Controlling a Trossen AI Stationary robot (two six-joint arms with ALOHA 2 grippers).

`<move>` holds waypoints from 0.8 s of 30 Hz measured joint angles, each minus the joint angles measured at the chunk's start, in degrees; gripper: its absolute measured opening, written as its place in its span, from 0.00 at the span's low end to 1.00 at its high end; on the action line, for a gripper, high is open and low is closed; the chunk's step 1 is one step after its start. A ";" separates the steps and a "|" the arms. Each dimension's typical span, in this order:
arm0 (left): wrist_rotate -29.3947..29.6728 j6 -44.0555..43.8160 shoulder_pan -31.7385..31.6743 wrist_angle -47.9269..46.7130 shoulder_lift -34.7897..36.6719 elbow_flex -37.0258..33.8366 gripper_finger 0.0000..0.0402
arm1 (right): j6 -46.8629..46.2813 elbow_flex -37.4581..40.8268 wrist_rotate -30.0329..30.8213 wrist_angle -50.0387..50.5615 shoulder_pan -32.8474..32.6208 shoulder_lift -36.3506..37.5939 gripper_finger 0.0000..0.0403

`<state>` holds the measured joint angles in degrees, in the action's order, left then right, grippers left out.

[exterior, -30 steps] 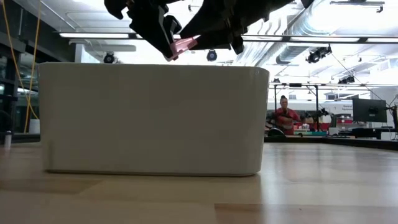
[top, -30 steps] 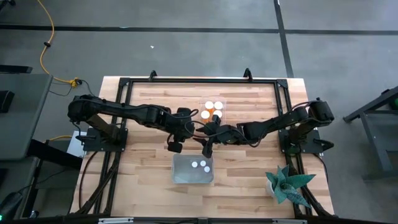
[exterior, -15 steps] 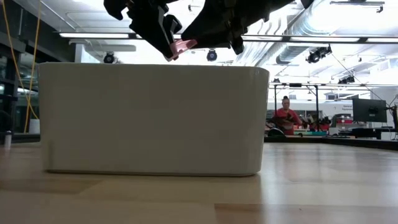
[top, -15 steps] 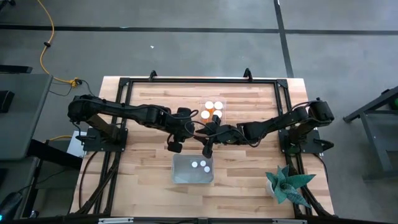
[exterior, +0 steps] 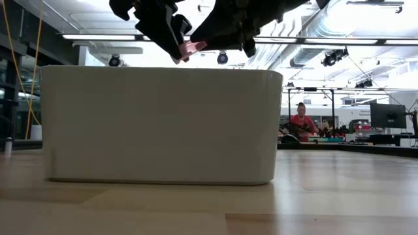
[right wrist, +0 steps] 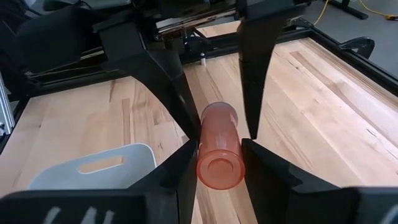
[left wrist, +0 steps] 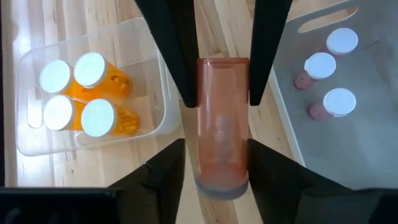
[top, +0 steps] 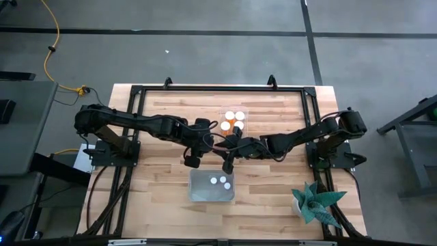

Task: Pick and place medicine bottles into bin by pill shape (circle, oval)
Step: Put the pink pill bottle into the gray bin

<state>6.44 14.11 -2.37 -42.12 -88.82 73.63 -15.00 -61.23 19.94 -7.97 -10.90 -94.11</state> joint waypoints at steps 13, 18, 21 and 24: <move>-0.82 0.13 -1.56 -3.40 0.04 4.92 0.54 | 1.89 0.02 1.80 5.60 0.02 2.41 0.28; -2.15 1.69 -2.87 -5.70 0.07 9.57 0.54 | 3.48 0.02 4.07 9.61 0.02 5.66 0.28; -4.25 1.22 -4.22 -9.57 1.11 11.97 0.54 | 3.55 0.02 5.19 13.39 0.02 8.09 0.28; -10.29 -4.60 -6.34 -8.81 4.70 11.18 0.54 | 3.53 0.02 6.82 18.44 0.02 10.94 0.28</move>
<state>-3.85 9.51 -8.71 -50.93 -84.11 84.81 -11.47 -61.21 26.76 10.48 -10.87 -83.17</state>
